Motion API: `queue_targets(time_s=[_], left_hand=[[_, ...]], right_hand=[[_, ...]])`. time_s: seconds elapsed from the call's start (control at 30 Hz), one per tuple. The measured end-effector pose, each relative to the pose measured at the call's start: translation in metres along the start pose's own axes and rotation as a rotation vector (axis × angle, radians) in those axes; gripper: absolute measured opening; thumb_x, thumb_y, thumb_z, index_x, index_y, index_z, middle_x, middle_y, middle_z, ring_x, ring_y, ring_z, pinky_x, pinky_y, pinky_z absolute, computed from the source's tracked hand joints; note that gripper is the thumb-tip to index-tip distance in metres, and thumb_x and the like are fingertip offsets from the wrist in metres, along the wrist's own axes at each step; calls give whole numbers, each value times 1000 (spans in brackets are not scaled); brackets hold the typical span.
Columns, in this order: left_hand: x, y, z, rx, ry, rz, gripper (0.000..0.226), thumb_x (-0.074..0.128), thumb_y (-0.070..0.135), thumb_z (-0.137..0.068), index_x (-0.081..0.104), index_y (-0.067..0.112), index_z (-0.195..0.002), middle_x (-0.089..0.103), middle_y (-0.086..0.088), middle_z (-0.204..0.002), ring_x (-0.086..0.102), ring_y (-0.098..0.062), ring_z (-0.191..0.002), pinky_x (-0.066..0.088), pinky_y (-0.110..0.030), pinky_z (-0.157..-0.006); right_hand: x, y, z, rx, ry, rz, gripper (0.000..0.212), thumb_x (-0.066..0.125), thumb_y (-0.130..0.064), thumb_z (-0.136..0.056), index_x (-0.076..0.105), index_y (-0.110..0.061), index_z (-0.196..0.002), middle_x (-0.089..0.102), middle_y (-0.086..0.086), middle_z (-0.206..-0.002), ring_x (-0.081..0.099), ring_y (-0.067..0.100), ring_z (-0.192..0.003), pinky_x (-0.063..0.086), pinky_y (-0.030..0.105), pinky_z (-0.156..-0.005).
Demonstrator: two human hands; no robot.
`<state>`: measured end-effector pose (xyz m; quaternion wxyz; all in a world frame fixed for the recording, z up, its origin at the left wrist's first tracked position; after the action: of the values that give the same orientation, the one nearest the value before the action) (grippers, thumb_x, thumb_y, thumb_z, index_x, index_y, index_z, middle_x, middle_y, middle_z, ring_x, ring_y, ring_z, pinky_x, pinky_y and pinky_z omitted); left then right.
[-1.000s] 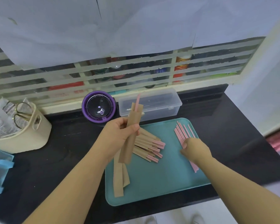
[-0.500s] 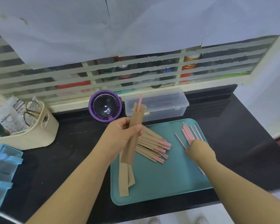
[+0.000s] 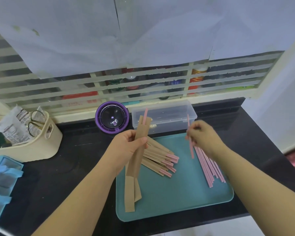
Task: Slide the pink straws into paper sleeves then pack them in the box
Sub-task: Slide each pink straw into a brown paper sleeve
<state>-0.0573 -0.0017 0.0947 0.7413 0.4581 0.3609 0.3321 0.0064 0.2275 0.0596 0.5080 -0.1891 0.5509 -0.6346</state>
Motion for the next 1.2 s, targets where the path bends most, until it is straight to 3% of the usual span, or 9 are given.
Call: queue_targets(time_s=[0.07,0.13,0.2,0.27,0.4,0.67,0.97,1.2], left_hand=[[0,5,0,13,-2,-4,12,64,21,-87,66,21,-99,74,5,-80,67,-15,-88,47,-44,-99],[1,10,1,24,-8,1,11,64,21,-87,66,21,-98,74,4,-80,67,-18,-90,46,-46,-100],[2,15,1,35,-13,10,11,65,21,-87,67,20,-98,74,3,-81,67,-19,-90,46,-48,-100],[2,19,2,44,-16,15,12,65,21,-87,67,20,-98,74,5,-81,68,-15,-87,47,-47,-99],[4,26,4,47,-31,38,13,66,21,-86,66,19,-99,74,7,-80,69,-12,-84,49,-45,-97],[1,37,12,86,-111,32,16,67,23,-85,67,16,-99,74,1,-83,68,-18,-86,47,-50,-98],[2,45,20,121,-152,-23,8,67,25,-85,70,21,-91,75,1,-84,69,-24,-91,47,-51,-98],[8,49,22,123,-130,-11,13,69,25,-82,71,19,-94,75,4,-81,69,-11,-79,49,-45,-97]], right_hand=[[-5,-34,10,-33,-60,-376,14,47,-9,-94,60,-9,-101,64,6,-74,51,8,-52,45,18,-49],[-10,-68,23,-33,-209,-761,18,45,-14,-97,62,-11,-103,71,6,-89,59,10,-54,49,17,-50],[-13,-94,36,-73,-321,-900,18,46,-14,-96,61,-11,-106,72,4,-104,65,12,-58,51,17,-52],[-11,-111,45,-176,-324,-792,15,51,-10,-93,61,-11,-105,73,1,-97,61,9,-56,49,16,-55],[-3,-122,57,-393,-104,-422,18,53,-19,-94,69,-10,-99,59,-2,-64,39,7,-51,37,16,-54],[3,-129,60,-498,115,-178,23,52,-26,-95,69,-18,-82,58,-14,-54,43,0,-48,40,11,-50],[-2,-128,55,-482,8,-150,24,52,-26,-95,70,-12,-89,56,-9,-58,42,6,-52,39,16,-51],[3,-113,50,-318,-150,-109,30,51,-33,-95,73,-13,-94,62,2,-76,38,7,-50,39,12,-48]])
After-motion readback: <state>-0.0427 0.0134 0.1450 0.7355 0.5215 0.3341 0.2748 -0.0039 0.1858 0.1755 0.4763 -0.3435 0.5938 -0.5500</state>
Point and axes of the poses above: each hand's wrist, its own z-axis away from the middle knuckle, its own x-axis out of the palm, y = z × x, the point moved 1 cm from there along -z, towards the middle knuckle
